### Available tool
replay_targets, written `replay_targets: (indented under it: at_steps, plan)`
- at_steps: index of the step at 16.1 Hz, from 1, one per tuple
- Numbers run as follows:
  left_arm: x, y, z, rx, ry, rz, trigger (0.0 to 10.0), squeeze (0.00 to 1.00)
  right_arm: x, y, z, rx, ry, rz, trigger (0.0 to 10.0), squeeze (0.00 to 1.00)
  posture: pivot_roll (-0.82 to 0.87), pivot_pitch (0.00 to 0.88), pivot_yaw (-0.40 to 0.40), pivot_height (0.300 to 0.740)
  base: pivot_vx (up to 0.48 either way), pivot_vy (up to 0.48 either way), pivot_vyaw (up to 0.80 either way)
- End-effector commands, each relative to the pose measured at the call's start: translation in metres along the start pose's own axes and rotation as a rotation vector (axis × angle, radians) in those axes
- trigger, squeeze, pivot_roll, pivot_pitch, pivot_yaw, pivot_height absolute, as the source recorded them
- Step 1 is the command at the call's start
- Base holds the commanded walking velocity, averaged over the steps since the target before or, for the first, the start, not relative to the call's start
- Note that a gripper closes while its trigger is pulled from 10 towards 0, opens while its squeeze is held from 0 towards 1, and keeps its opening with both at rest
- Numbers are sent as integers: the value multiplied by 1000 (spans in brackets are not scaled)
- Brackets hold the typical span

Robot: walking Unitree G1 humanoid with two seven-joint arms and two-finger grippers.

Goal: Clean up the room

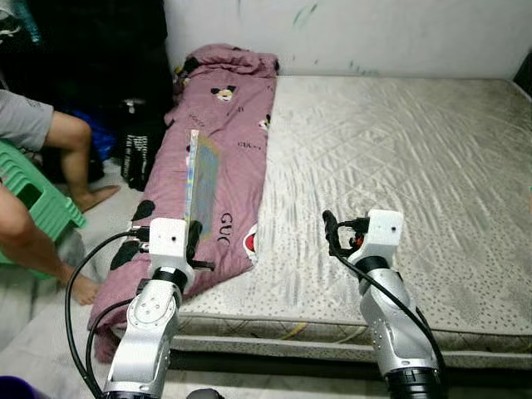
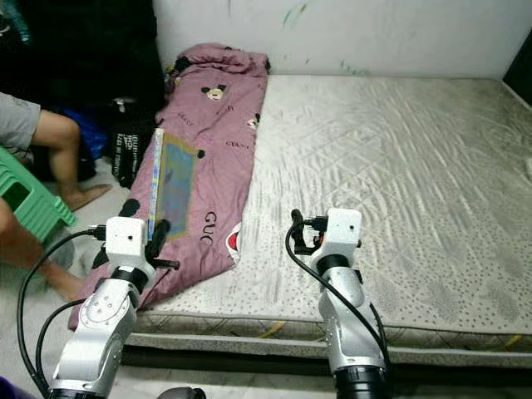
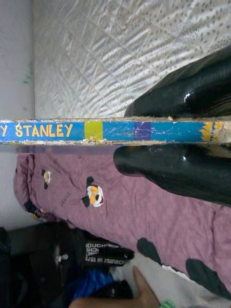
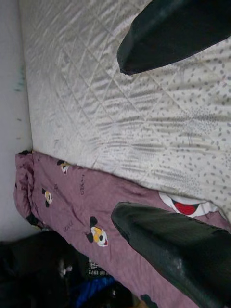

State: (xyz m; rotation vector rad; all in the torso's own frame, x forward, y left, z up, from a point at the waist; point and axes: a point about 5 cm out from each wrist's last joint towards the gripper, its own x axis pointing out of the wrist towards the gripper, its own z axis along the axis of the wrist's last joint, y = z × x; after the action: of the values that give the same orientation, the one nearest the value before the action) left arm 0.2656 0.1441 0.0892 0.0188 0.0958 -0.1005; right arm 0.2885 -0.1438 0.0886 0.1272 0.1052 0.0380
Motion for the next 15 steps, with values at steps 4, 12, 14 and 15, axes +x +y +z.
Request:
replay_targets:
  at_steps: [4, 12, 14, 15]
  plan:
    - [3, -1, 9, 4, -43, -13, 10000, 0, 1, 0, 1, -4, -3, -2, 10000, 0, -4, 12, 16, 740, 0, -78, 0]
    - [4, 0, 9, -4, -43, -12, 10000, 0, 2, -1, 2, -8, -7, -4, 10000, 0, -6, 14, 15, 740, 0, -383, 0]
    - [4, 0, 9, -3, -43, -12, 10000, 0, 2, 0, 2, -11, -7, -5, 10000, 0, -6, 15, 16, 740, 0, -390, 0]
    - [4, 0, 9, -2, -43, -13, 10000, 0, 2, 0, 2, -12, -8, -4, 10000, 0, -6, 14, 16, 740, 0, -390, 0]
